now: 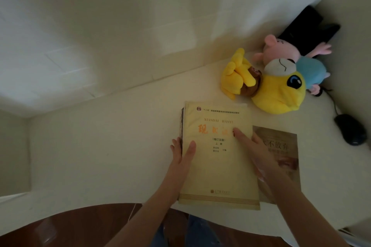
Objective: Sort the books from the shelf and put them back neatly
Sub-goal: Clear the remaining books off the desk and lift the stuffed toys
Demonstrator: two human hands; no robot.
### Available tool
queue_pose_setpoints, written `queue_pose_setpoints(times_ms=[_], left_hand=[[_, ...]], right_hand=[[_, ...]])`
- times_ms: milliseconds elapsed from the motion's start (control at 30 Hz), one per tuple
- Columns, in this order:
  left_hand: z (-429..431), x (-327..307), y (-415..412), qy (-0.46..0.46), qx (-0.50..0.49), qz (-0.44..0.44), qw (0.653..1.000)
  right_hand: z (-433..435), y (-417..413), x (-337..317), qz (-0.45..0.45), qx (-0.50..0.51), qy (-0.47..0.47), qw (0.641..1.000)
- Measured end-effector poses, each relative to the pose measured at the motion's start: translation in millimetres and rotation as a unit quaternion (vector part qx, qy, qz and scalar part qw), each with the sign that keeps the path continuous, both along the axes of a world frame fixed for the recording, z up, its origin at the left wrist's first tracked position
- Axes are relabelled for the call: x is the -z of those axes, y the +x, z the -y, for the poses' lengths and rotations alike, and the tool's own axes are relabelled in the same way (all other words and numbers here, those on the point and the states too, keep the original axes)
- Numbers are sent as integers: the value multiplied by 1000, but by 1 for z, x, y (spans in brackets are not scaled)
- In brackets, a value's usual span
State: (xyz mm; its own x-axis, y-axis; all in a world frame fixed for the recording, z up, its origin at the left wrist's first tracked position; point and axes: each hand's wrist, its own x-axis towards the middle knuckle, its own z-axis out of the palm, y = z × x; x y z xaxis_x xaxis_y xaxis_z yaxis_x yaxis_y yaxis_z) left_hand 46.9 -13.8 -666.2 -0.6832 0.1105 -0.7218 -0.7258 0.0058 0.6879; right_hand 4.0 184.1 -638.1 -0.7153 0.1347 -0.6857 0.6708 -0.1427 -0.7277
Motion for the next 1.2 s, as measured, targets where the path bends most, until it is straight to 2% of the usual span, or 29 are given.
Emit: queue_pose_setpoints(times_ms=[167, 267, 367, 533, 700, 1000, 1133, 1200], left_hand=[[16, 5, -9, 102, -4, 40, 994], [28, -9, -15, 73, 24, 9, 997], [29, -10, -21, 61, 9, 20, 998], [8, 2, -15, 63, -40, 66, 995], [2, -5, -16, 76, -74, 41, 994], [12, -13, -10, 57, -96, 23, 993], [30, -15, -7, 17, -117, 28, 993], [45, -14, -3, 8, -134, 30, 990]], right_hand=[[-1, 1, -8, -2, -29, -61, 998], [-6, 3, -14, 5, -56, -72, 996], [-6, 11, -14, 19, -83, -72, 994], [1, 18, -10, 19, -42, -40, 998], [5, 20, -7, 18, -36, -53, 998], [17, 19, -7, -9, -76, -12, 997], [38, 14, -5, -15, -114, 87, 990], [51, 10, -5, -12, -144, 87, 986]])
